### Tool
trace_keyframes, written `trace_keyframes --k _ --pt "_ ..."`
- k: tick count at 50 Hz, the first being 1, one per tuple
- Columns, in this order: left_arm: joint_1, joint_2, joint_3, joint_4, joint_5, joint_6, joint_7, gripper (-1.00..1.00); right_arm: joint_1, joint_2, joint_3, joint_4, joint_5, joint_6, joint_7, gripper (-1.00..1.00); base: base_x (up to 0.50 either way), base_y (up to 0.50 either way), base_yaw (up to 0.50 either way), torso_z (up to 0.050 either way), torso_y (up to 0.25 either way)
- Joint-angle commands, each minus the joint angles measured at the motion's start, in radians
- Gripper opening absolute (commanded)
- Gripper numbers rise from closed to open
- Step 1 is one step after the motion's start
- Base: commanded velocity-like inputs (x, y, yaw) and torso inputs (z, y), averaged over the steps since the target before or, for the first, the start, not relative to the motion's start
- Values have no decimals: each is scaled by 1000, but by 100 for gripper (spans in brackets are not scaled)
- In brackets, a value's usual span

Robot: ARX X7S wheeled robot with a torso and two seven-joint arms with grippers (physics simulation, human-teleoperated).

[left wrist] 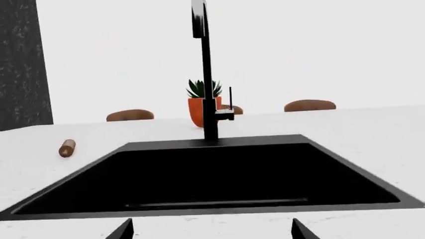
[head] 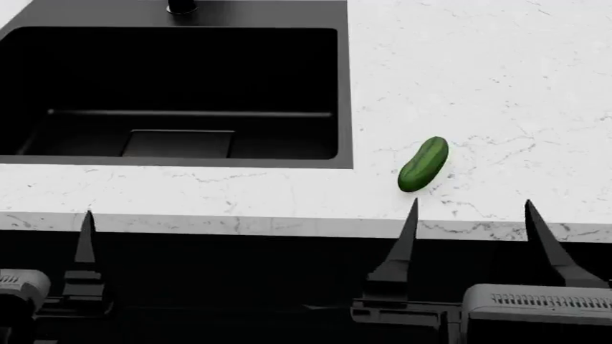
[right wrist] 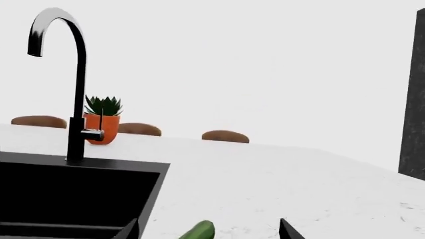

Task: Pick the pickle from the counter and place it in the sink

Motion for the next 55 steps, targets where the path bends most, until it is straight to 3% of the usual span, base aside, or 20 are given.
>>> trace_keyframes --k 1,11,32,55 --pt "-82 -21 -5 41 -23 -90 -1 100 74 20 34 -57 47 128 3 100 0 0 0 0 0" --pt "-106 -23 -16 65 -74 -160 8 100 139 23 70 -127 113 288 12 100 0 0 0 0 0" --pt "-93 -34 5 80 -65 -152 -7 100 87 15 142 -155 176 223 -12 100 144 381 0 0 0" --pt "-101 -38 27 81 -64 -153 -20 100 46 13 172 -153 204 164 -20 100 374 101 0 0 0"
